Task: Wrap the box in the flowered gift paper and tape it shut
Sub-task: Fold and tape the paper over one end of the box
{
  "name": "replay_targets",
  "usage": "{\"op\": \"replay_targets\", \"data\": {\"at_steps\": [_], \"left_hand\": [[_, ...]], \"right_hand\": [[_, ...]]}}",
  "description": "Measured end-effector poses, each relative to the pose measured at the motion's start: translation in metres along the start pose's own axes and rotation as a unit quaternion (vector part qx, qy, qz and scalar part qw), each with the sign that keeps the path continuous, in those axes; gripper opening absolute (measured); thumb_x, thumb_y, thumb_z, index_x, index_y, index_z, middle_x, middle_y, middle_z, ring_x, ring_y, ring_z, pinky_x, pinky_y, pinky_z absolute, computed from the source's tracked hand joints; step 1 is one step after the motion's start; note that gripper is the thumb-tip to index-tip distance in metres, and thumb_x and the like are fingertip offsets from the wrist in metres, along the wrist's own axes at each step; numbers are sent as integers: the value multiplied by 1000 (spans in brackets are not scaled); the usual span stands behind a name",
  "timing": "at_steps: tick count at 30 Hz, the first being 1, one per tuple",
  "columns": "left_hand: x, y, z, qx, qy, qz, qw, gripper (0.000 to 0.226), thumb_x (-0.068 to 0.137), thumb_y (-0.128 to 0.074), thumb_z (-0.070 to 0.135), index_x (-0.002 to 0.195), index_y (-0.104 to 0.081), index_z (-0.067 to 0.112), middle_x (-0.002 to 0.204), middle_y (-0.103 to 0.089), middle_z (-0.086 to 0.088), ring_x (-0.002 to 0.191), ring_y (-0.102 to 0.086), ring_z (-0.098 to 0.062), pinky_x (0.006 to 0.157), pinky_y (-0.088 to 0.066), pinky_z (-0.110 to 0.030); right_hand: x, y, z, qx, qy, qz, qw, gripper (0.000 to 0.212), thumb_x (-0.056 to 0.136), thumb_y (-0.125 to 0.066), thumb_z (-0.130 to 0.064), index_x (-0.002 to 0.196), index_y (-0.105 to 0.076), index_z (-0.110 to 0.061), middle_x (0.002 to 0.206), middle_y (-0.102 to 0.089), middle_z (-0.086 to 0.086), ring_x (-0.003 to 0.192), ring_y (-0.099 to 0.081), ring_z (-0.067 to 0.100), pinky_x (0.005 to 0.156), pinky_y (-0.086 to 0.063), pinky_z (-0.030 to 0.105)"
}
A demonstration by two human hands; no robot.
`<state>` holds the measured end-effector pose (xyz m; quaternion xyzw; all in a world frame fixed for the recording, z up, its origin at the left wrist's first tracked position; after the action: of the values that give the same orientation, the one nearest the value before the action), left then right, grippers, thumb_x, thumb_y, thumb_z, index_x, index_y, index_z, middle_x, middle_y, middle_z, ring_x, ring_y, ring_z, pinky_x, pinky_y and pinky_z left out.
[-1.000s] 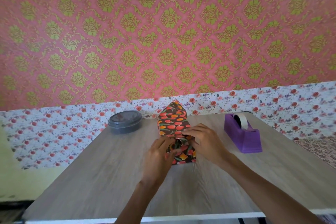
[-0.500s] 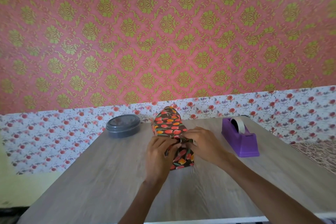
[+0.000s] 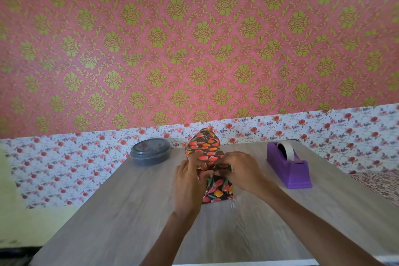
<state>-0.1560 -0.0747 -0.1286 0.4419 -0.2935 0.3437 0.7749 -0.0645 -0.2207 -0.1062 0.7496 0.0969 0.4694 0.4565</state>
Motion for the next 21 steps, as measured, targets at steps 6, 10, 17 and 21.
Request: {"op": "replay_targets", "data": {"at_steps": [6,10,17,21], "left_hand": [[-2,4,3,100,-75,43,991,75,68,-86,41,128,-44,27,94,-71,-3,87,-65,-25,69,-53,-31],[0,4,3,127,-78,45,988,76,73,-80,48,135,-40,30,100,-71,-1,97,-63,-24,82,-52,-35],[8,4,5,61,-87,85,991,37,67,-88,23,100,-72,29,90,-72,2,91,-63,-23,87,-40,-34],[19,9,6,16,-16,46,999,36,70,-83,10,94,-76,36,89,-73,9,95,-60,-17,90,-31,-30]], "right_hand": [[1,7,-10,-15,7,-3,1000,30,88,-63,-51,110,-73,-33,101,-73,-10,88,-65,10,72,-49,23],[2,10,-13,-32,9,-20,999,26,90,-64,-43,109,-74,-28,101,-73,-6,88,-65,14,72,-49,25],[6,10,-15,-26,-9,-22,999,34,84,-64,-58,94,-72,-26,92,-67,-10,80,-59,11,64,-45,23],[8,7,-15,-23,-12,-41,999,38,80,-67,-59,93,-73,-24,95,-67,-10,86,-60,12,66,-49,28]]}}
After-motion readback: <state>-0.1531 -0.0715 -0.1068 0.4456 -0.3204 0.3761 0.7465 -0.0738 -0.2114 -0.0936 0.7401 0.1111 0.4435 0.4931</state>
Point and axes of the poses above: each hand's wrist, its own x-axis towards the middle knuckle, its own y-axis out of the back of the hand, z = x × y, the point moved 2 cm from there along x, towards the middle knuckle
